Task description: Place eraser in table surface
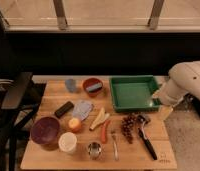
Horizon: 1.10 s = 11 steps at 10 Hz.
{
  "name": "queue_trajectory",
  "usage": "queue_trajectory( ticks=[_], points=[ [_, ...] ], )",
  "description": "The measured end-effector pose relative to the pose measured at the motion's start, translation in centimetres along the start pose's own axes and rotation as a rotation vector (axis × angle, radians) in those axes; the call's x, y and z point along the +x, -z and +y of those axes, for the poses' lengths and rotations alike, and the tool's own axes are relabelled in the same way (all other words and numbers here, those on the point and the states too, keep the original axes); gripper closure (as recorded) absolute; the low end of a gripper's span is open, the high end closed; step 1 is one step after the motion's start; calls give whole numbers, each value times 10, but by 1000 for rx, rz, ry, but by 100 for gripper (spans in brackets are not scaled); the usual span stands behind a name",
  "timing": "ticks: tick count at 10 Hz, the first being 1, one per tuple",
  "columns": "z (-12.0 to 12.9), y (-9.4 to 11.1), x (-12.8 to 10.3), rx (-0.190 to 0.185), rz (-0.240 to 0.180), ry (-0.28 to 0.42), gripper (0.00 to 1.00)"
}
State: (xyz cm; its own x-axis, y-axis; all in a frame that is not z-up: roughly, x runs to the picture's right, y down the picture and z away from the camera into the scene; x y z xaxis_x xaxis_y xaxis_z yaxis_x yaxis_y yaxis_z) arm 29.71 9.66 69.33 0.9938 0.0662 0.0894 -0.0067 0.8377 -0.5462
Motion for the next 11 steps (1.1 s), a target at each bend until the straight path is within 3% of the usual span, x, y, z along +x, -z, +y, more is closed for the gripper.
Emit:
queue_trajectory(
  ticks=[2,4,6,11],
  points=[
    [-1,1,0,1,0,4,30],
    [-6,5,-11,10,-4,56,30],
    [-14,8,-44,22,-25,123,30],
    [-21,7,-172,45,-92,343,30]
  ],
)
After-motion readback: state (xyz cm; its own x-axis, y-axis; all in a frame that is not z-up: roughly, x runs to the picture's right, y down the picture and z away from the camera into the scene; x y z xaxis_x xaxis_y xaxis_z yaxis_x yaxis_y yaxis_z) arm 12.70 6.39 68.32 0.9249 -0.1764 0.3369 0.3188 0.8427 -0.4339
